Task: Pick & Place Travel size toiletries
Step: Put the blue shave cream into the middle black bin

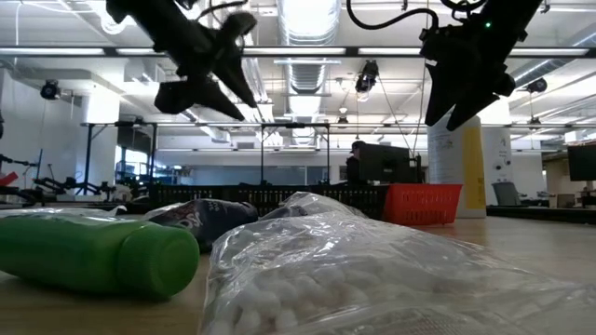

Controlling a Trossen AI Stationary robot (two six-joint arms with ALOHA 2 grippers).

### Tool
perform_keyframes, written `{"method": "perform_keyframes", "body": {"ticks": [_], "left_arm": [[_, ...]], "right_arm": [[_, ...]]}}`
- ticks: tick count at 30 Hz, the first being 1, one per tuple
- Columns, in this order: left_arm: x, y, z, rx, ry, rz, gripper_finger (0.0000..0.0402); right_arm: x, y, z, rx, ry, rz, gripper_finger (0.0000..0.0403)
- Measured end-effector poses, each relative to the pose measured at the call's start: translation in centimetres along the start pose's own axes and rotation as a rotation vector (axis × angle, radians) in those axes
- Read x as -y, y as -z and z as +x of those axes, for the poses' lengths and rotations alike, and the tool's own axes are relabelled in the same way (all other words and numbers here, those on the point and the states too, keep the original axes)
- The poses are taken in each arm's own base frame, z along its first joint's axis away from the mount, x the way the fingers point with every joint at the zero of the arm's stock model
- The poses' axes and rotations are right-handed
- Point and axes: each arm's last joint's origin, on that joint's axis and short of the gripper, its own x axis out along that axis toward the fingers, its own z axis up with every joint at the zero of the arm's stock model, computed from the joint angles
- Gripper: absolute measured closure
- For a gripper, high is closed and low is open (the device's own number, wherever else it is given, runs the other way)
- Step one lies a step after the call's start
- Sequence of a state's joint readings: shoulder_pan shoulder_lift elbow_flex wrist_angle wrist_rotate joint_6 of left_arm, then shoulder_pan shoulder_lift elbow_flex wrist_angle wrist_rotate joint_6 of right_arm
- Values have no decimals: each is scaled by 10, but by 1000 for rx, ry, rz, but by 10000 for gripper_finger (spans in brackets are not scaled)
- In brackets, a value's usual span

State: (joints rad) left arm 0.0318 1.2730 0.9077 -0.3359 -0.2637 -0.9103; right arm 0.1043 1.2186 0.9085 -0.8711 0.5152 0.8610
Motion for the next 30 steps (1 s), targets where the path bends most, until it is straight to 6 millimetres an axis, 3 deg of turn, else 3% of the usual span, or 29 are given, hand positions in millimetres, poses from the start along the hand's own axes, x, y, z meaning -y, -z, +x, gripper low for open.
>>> {"method": "perform_keyframes", "body": {"ticks": [7, 13, 30], "left_arm": [[16, 24, -8, -117, 99, 80, 264], [19, 40, -10, -152, 102, 36, 264], [24, 53, -14, -189, 112, -56, 264]], "right_arm": [[0, 0, 0, -1, 1, -1, 51], [0, 0, 0, 0, 0, -1, 44], [0, 1, 0, -17, -10, -7, 82]]}}
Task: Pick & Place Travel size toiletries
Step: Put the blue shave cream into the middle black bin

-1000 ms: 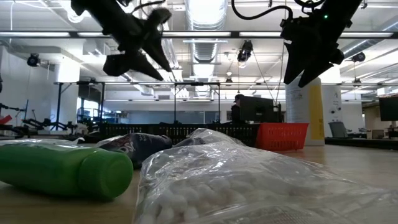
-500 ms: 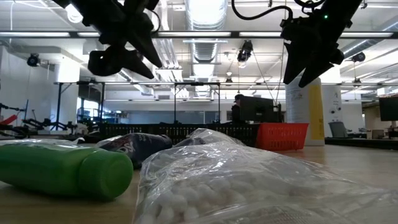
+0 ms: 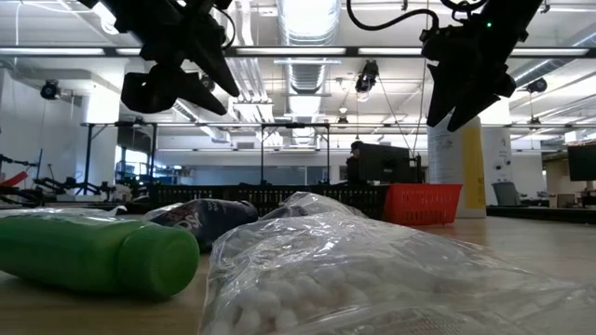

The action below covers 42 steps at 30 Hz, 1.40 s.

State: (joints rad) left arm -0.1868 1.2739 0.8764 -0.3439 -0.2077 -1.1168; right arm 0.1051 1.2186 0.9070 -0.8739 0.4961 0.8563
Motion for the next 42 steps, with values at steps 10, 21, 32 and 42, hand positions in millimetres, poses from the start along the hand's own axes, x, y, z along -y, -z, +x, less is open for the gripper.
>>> {"method": "perform_keyframes", "body": {"ticks": [10, 21, 32, 42], "left_arm": [[9, 21, -5, -64, 34, 36, 264], [9, 61, -18, -150, -52, 12, 265], [2, 74, -22, -166, -146, -39, 263], [19, 84, 18, -92, -44, -83, 202]], "right_arm": [[2, 3, 2, -12, 14, -35, 61], [5, 11, 10, -30, 35, -77, 45], [3, 9, 10, -12, 20, -68, 69], [3, 9, 10, -11, 20, -66, 43]]}}
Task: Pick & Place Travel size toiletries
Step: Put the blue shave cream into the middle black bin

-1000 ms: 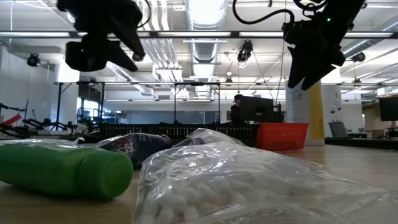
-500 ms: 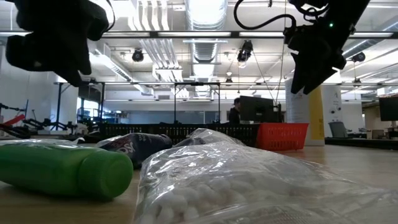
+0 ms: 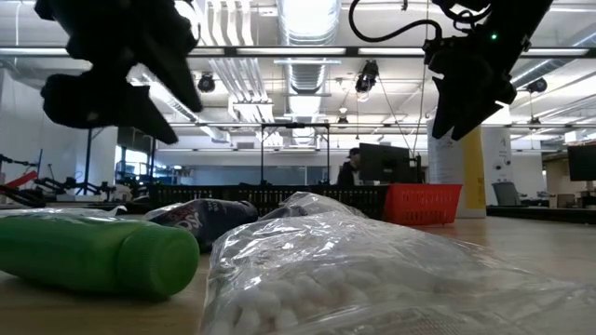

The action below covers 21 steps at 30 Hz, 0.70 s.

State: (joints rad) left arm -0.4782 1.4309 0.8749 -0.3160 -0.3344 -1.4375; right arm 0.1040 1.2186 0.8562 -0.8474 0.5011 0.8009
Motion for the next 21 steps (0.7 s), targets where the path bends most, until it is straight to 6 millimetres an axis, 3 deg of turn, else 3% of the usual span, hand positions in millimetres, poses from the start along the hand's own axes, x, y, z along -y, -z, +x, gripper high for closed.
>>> {"method": "perform_keyframes", "body": {"ticks": [3, 6, 10, 15, 21], "left_arm": [[9, 5, 17, 5, 37, 47, 186], [25, 11, 32, -4, 16, 209, 185], [44, 16, 50, -41, -100, 369, 189], [59, 18, 62, -74, -284, 435, 190], [70, 21, 67, -49, -292, 406, 190]], "right_arm": [[0, 0, 0, 0, 0, 0, 40], [0, 0, 0, 0, 0, -10, 39], [1, 1, 0, -6, 6, -21, 39], [1, 1, 0, -6, 5, -46, 39], [1, 1, 0, -6, 5, -78, 39]]}}
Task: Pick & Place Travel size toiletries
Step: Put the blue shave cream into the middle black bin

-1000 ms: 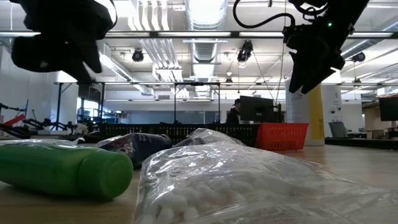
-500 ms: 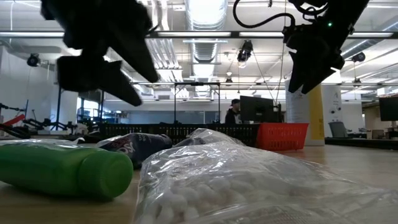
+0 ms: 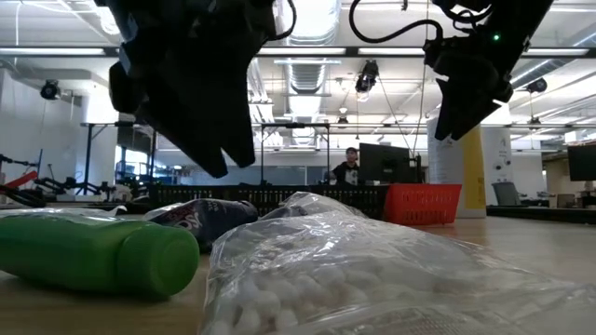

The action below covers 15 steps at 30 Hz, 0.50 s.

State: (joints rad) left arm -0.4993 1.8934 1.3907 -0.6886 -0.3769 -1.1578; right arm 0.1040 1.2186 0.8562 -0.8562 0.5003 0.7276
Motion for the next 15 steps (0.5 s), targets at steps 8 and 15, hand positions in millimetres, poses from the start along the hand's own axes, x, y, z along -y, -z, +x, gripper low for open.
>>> {"method": "perform_keyframes", "body": {"ticks": [8, 15], "left_arm": [[-4, 3, 26, -9, -44, -218, 190], [-8, 5, 46, -67, -76, -229, 194]], "right_arm": [[0, 0, 0, 3, -2, -43, 39], [0, 0, 0, 1, -1, -58, 39]]}}
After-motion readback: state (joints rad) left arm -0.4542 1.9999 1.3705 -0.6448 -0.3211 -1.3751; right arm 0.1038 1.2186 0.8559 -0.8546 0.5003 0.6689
